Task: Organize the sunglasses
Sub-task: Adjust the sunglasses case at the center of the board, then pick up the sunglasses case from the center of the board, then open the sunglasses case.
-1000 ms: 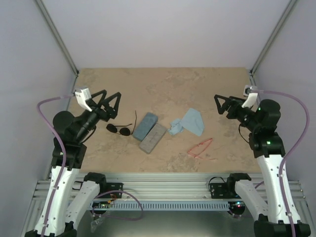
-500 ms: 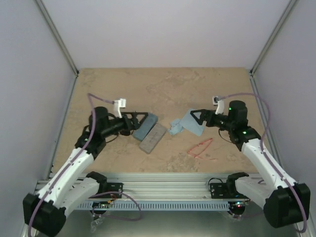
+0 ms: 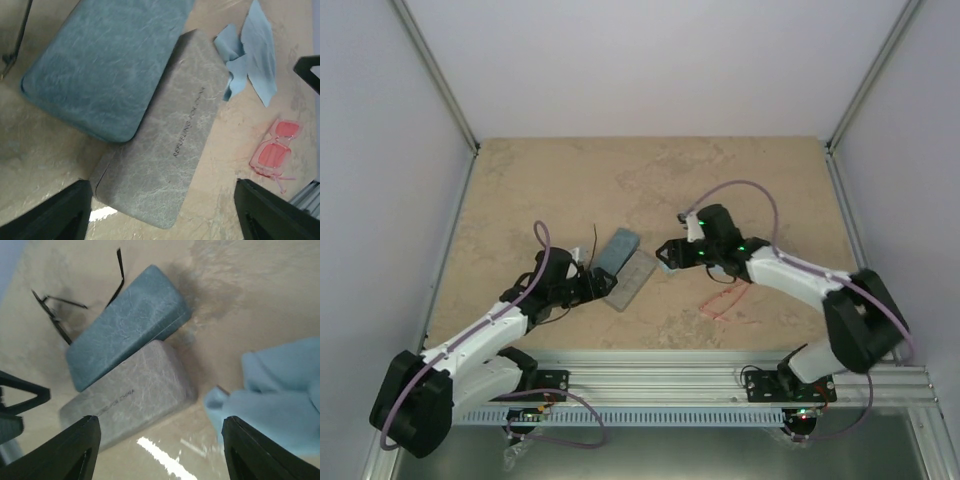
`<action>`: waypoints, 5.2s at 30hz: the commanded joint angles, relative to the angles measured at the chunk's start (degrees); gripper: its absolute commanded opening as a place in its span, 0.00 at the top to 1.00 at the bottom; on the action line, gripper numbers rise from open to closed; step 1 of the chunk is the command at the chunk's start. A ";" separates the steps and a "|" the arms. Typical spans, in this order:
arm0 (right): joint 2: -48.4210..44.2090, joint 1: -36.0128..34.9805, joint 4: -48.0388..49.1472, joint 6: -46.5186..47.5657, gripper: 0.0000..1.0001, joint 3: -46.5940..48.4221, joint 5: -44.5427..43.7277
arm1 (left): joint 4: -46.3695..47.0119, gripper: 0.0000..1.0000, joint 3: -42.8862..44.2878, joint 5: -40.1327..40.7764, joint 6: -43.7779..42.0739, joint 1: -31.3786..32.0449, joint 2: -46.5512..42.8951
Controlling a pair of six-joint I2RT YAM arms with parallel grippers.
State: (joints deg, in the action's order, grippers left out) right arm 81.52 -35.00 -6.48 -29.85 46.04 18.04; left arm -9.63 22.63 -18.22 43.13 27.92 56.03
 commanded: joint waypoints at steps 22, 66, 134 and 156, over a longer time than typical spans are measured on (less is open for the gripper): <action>20.14 -7.31 -3.05 5.53 0.80 7.04 4.67 | 16.66 0.51 -8.08 -3.87 3.41 0.29 7.92; 18.76 -18.97 -10.91 31.64 0.02 10.62 -5.94 | 26.47 0.41 5.02 0.51 -0.55 -8.15 28.09; -9.39 -7.27 25.82 -3.36 0.55 -0.91 37.28 | 63.76 0.01 -0.89 -31.17 11.21 -1.50 1.10; -8.24 -8.58 18.92 4.14 0.21 6.58 31.61 | 70.59 0.43 -2.35 -31.96 11.12 -1.47 -0.34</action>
State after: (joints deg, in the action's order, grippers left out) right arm 72.93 -42.92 13.30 -30.44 49.25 51.66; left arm 57.52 19.75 -48.56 55.53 26.26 55.96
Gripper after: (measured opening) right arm 0.790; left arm 0.714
